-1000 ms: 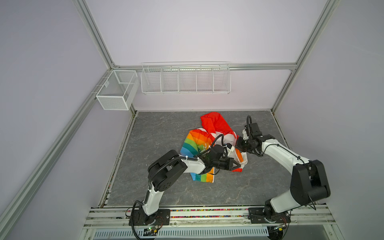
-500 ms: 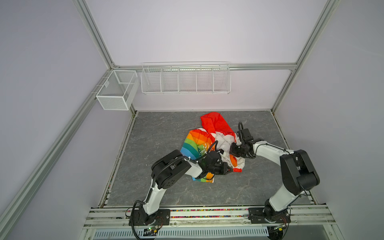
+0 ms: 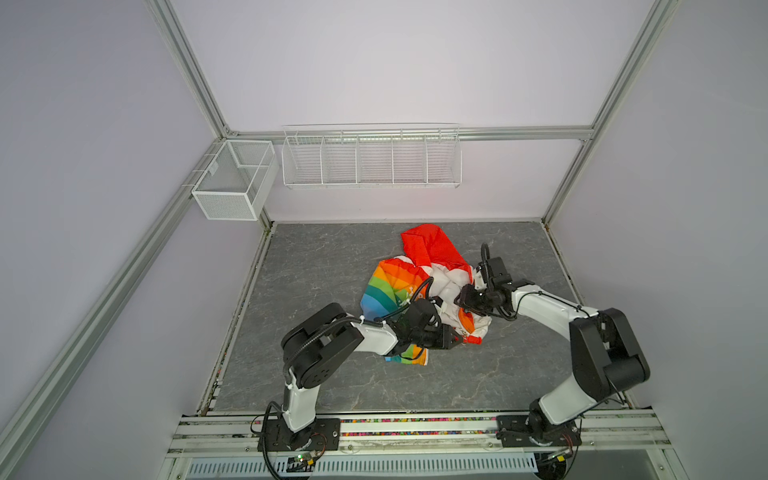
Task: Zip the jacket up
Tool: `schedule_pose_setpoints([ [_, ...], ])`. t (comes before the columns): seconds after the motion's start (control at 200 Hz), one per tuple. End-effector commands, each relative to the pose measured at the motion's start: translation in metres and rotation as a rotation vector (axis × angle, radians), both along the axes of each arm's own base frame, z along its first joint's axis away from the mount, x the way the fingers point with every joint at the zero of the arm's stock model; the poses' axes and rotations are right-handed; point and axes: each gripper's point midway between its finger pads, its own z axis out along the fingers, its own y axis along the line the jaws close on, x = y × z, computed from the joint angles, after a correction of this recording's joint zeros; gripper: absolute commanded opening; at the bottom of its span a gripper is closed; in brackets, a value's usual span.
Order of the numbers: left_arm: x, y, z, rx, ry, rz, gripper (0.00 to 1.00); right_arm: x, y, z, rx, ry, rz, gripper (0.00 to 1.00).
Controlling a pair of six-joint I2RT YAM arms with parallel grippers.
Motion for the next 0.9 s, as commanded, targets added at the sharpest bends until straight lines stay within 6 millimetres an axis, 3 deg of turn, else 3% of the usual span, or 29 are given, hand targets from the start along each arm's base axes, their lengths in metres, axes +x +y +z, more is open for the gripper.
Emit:
schedule_pose_setpoints([
  [0.0, -0.007, 0.018, 0.005, 0.085, -0.029, 0.003, 0.42, -0.008, -0.007, 0.017, -0.006, -0.023, 0.000, 0.60],
  [0.2, -0.014, 0.052, 0.032, 0.174, -0.057, 0.067, 0.40, -0.023, -0.021, 0.052, -0.048, -0.108, -0.002, 0.73],
  [0.345, -0.017, 0.093, 0.042, 0.256, -0.043, 0.189, 0.41, -0.047, -0.012, 0.078, -0.013, -0.174, 0.057, 0.78],
  [0.53, -0.026, 0.128, 0.027, 0.282, 0.013, 0.307, 0.40, -0.094, 0.033, 0.055, 0.095, -0.108, 0.204, 0.74],
  [0.595, -0.024, 0.135, 0.019, 0.292, 0.016, 0.337, 0.31, -0.106, 0.049, 0.043, 0.119, -0.082, 0.236, 0.73],
  [0.7, -0.016, 0.136, 0.010, 0.286, 0.020, 0.364, 0.19, -0.116, 0.069, 0.022, 0.133, -0.043, 0.267, 0.73],
  [0.895, -0.001, 0.121, 0.005, 0.244, 0.040, 0.358, 0.10, -0.119, 0.091, -0.011, 0.173, 0.036, 0.274, 0.62],
])
